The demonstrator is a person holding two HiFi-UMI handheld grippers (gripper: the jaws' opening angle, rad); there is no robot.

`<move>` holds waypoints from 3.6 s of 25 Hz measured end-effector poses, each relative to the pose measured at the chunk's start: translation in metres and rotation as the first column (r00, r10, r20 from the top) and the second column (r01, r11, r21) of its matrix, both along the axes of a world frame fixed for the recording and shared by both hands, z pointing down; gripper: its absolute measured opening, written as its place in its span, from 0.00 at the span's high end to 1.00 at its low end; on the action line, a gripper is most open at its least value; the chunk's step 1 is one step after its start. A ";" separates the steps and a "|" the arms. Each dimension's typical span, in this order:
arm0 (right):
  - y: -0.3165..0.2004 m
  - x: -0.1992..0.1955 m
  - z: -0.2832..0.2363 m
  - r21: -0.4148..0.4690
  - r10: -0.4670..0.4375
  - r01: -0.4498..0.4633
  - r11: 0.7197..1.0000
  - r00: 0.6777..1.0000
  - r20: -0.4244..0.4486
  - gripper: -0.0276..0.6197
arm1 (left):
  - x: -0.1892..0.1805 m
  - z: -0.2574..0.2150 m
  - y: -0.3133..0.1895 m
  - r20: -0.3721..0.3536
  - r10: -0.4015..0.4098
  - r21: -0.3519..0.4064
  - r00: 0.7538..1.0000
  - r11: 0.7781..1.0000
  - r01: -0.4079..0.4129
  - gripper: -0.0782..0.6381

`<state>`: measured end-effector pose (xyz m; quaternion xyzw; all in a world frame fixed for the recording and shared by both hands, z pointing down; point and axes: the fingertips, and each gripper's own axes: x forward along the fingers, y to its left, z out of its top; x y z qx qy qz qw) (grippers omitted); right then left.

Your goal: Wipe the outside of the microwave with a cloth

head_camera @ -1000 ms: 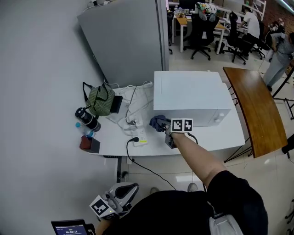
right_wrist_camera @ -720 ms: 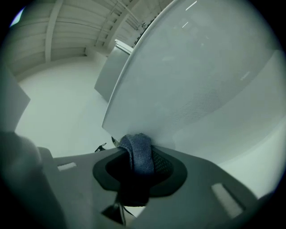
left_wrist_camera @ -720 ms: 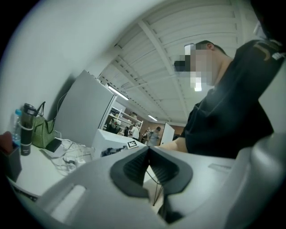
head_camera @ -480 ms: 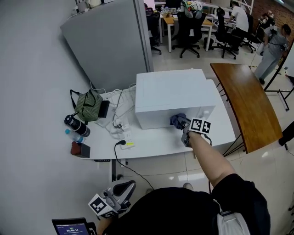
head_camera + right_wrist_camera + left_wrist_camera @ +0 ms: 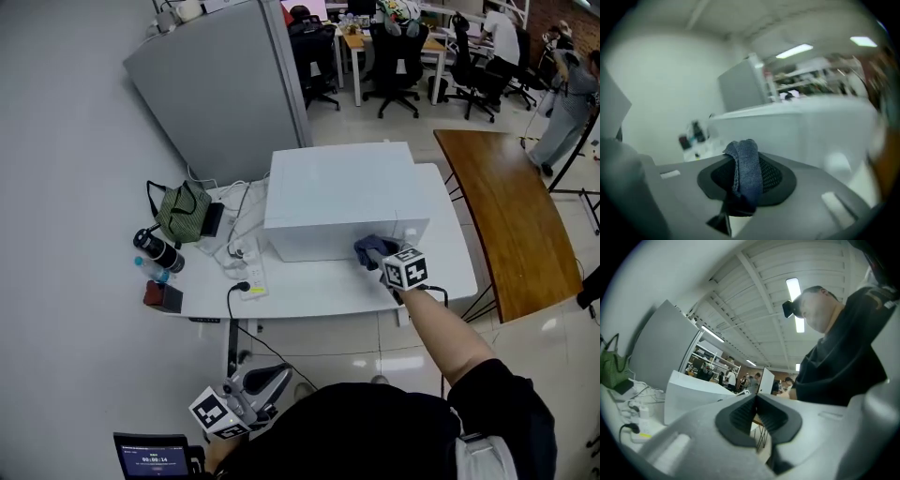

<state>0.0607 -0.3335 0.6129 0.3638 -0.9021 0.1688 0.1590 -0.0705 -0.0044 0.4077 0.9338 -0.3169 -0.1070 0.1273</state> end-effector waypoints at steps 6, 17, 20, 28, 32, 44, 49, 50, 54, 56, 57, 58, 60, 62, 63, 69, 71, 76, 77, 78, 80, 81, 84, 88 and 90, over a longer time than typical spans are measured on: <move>0.076 -0.220 0.045 0.209 -0.285 0.800 0.562 0.425 -0.859 0.81 | -0.104 0.029 0.033 0.044 -0.072 -0.026 0.996 0.997 0.074 0.88; 0.033 -0.259 0.084 0.009 0.186 0.963 0.271 -0.043 -0.982 0.81 | -0.181 0.052 0.058 0.075 -0.167 -0.121 0.983 0.977 0.175 0.88; 0.022 -0.176 0.082 0.003 0.228 0.946 0.325 -0.075 -0.971 0.81 | -0.140 0.046 0.044 0.076 -0.122 -0.108 0.990 0.986 0.130 0.88; 0.000 0.066 0.076 -0.042 0.263 0.874 0.484 -0.191 -0.946 0.81 | 0.024 0.009 0.008 0.082 0.040 -0.058 0.996 0.998 -0.035 0.88; 0.001 0.074 0.071 0.047 0.234 0.846 0.531 -0.093 -0.968 0.81 | 0.055 0.005 0.010 0.097 0.070 -0.057 0.993 0.996 -0.064 0.88; 0.067 -0.243 0.107 0.061 0.122 0.939 0.340 0.020 -0.992 0.81 | -0.133 0.048 0.066 0.053 -0.093 -0.123 0.994 0.988 0.099 0.88; 0.036 -0.313 0.113 0.027 0.224 0.955 0.296 -0.042 -0.974 0.81 | -0.208 0.071 0.088 0.063 -0.189 -0.184 0.980 0.963 0.198 0.88; 0.032 -0.309 0.114 0.007 0.244 0.958 0.288 -0.067 -0.968 0.81 | -0.212 0.074 0.090 0.062 -0.193 -0.192 0.979 0.960 0.202 0.88; 0.027 -0.249 0.111 -0.032 0.261 0.953 0.302 -0.115 -0.958 0.81 | -0.196 0.075 0.080 0.055 -0.160 -0.202 0.986 0.965 0.168 0.88; 0.022 -0.193 0.107 -0.045 0.257 0.940 0.338 -0.138 -0.956 0.81 | -0.169 0.066 0.068 0.043 -0.121 -0.187 0.992 0.974 0.127 0.88; 0.019 -0.160 0.106 -0.054 0.257 0.932 0.358 -0.154 -0.954 0.81 | -0.151 0.059 0.060 0.032 -0.099 -0.176 0.995 0.979 0.103 0.88; 0.015 -0.124 0.105 -0.061 0.259 0.922 0.382 -0.170 -0.951 0.81 | -0.131 0.053 0.053 0.024 -0.077 -0.165 0.997 0.983 0.080 0.88; 0.007 -0.052 0.104 -0.084 0.256 0.897 0.435 -0.212 -0.943 0.81 | -0.091 0.048 0.042 0.023 -0.037 -0.153 0.999 0.987 0.041 0.88; 0.001 0.013 0.104 -0.120 0.242 0.870 0.478 -0.261 -0.934 0.81 | -0.047 0.037 0.032 0.022 -0.004 -0.139 1.000 0.990 0.007 0.88; -0.001 0.037 0.103 -0.129 0.239 0.863 0.489 -0.274 -0.932 0.81 | -0.027 0.034 0.028 0.022 0.013 -0.134 1.000 0.991 -0.010 0.88; 0.016 0.019 0.098 -0.070 0.186 0.871 0.486 -0.182 -0.966 0.81 | 0.035 0.025 0.020 0.019 0.062 -0.133 0.998 0.989 -0.059 0.88; 0.037 -0.027 0.105 -0.049 0.172 0.909 0.414 -0.131 -0.976 0.81 | 0.027 0.027 0.024 0.016 0.045 -0.139 0.999 0.989 -0.043 0.88; 0.072 -0.159 0.140 -0.042 0.130 0.954 0.297 -0.084 -0.988 0.81 | -0.048 0.043 0.043 0.014 -0.054 -0.172 0.998 0.983 0.056 0.88; 0.071 -0.186 0.145 -0.032 0.132 0.955 0.293 -0.074 -0.989 0.81 | -0.070 0.049 0.050 0.020 -0.080 -0.181 0.997 0.980 0.082 0.88; 0.068 -0.211 0.148 -0.023 0.134 0.955 0.295 -0.065 -0.989 0.81 | -0.094 0.056 0.057 0.026 -0.106 -0.191 0.994 0.976 0.109 0.88; 0.060 -0.255 0.152 -0.014 0.147 0.954 0.300 -0.061 -0.987 0.81 | -0.140 0.067 0.069 0.030 -0.152 -0.208 0.988 0.966 0.155 0.88; 0.055 -0.274 0.153 -0.012 0.156 0.953 0.302 -0.061 -0.986 0.81 | -0.160 0.070 0.072 0.029 -0.170 -0.213 0.985 0.962 0.172 0.88; 0.037 -0.302 0.156 -0.021 0.182 0.948 0.319 -0.083 -0.980 0.81 | -0.204 0.082 0.081 0.037 -0.196 -0.231 0.980 0.952 0.199 0.88; 0.030 -0.275 0.160 -0.063 0.203 0.948 0.311 -0.131 -0.970 0.81 | -0.213 0.088 0.082 0.029 -0.180 -0.253 0.983 0.950 0.181 0.88; 0.028 -0.239 0.164 -0.082 0.204 0.940 0.332 -0.156 -0.966 0.81 | -0.202 0.087 0.075 0.020 -0.151 -0.259 0.988 0.954 0.151 0.88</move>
